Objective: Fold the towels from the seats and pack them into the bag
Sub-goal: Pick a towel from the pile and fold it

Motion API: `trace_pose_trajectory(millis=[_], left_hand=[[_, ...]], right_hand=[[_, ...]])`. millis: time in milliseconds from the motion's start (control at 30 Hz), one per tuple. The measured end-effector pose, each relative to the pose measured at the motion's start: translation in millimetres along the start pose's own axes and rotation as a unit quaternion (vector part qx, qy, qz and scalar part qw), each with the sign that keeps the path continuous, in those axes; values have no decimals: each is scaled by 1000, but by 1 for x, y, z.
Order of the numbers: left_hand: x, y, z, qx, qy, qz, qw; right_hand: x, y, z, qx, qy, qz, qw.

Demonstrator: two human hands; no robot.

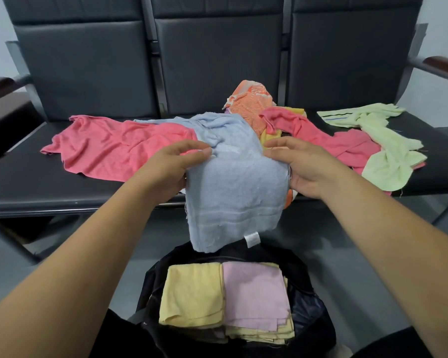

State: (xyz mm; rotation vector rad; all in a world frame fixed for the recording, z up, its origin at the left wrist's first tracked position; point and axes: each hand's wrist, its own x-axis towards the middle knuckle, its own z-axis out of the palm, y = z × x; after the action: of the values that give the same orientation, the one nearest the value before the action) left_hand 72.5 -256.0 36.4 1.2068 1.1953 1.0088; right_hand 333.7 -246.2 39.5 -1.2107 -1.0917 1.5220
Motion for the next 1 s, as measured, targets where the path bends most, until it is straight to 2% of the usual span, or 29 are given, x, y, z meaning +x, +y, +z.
trace_pose_trajectory(millis=[33, 100, 167, 200, 267, 333, 433, 533, 600, 700, 800, 900, 967, 1000], left_hand=[[0, 0, -1, 24, -13, 7, 1000], [-3, 2, -2, 193, -9, 48, 980], [-6, 3, 0, 332, 32, 88, 939], [-6, 2, 1, 352, 46, 102, 929], [-6, 1, 2, 355, 47, 109, 927], [-6, 1, 2, 355, 34, 103, 929], [-5, 2, 2, 293, 31, 91, 951], [-4, 2, -1, 194, 68, 92, 974], [-1, 2, -3, 123, 83, 98, 984], [1, 4, -6, 58, 57, 115, 990], [-2, 5, -5, 154, 34, 134, 978], [-2, 1, -5, 292, 56, 146, 944], [-2, 0, -3, 354, 69, 164, 918], [-1, -1, -2, 374, 78, 175, 908]], right_hand=[[0, 0, -1, 27, -12, 6, 1000], [0, -3, -4, 41, -69, 10, 997], [-1, -3, -7, -38, -108, 9, 993], [-1, -3, -7, -116, -96, -6, 989], [0, -2, -5, -282, -29, -60, 957], [1, 1, -3, -338, 10, -100, 936], [3, 5, -3, -290, 4, -129, 948], [1, 6, -5, -196, -29, -94, 976], [1, 6, -5, -144, -9, -73, 987], [3, 3, -5, -74, 22, -55, 996], [2, 0, -7, -35, 6, -51, 998], [1, -1, -9, -24, -53, -49, 997], [3, 1, -11, -84, -75, -36, 993], [4, 3, -13, -166, -57, -52, 983]])
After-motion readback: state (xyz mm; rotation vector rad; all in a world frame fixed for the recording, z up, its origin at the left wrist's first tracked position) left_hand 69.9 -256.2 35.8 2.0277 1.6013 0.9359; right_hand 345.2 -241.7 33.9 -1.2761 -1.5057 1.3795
